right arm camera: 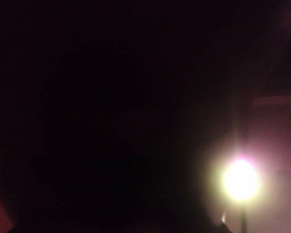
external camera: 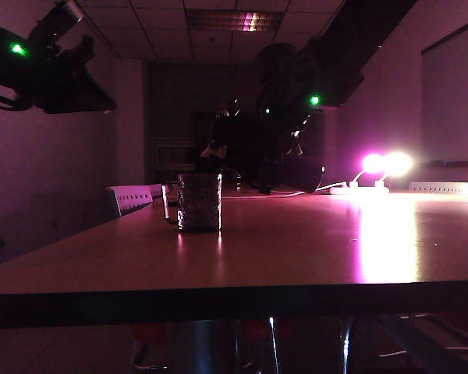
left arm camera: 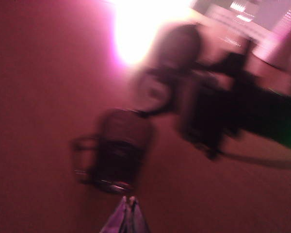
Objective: Pick up the black thermos cup, pour some water from it into the cup, and then put the thermos cup back on the table.
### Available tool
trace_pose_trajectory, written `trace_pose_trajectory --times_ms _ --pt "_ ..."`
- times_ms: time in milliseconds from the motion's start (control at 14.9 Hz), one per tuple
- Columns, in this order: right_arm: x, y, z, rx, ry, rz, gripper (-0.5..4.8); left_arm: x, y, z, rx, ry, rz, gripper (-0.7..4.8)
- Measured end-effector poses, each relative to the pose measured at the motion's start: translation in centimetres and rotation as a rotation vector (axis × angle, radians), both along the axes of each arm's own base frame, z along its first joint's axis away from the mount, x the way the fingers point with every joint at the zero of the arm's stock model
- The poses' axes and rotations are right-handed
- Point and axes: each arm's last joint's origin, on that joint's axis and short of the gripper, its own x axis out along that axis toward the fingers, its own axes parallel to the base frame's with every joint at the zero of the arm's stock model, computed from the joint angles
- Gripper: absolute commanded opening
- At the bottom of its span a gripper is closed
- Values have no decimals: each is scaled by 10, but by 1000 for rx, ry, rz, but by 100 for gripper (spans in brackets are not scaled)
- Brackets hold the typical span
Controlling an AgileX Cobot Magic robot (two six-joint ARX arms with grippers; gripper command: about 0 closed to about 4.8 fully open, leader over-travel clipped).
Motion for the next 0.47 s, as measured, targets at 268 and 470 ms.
trace_pose_trajectory --times_ms 268,470 --pt "0 0 0 -69 -10 15 181 -2 -1 -4 24 20 -67 -6" --pt "0 0 0 -104 -18 14 186 -2 -1 -5 26 22 -69 -6"
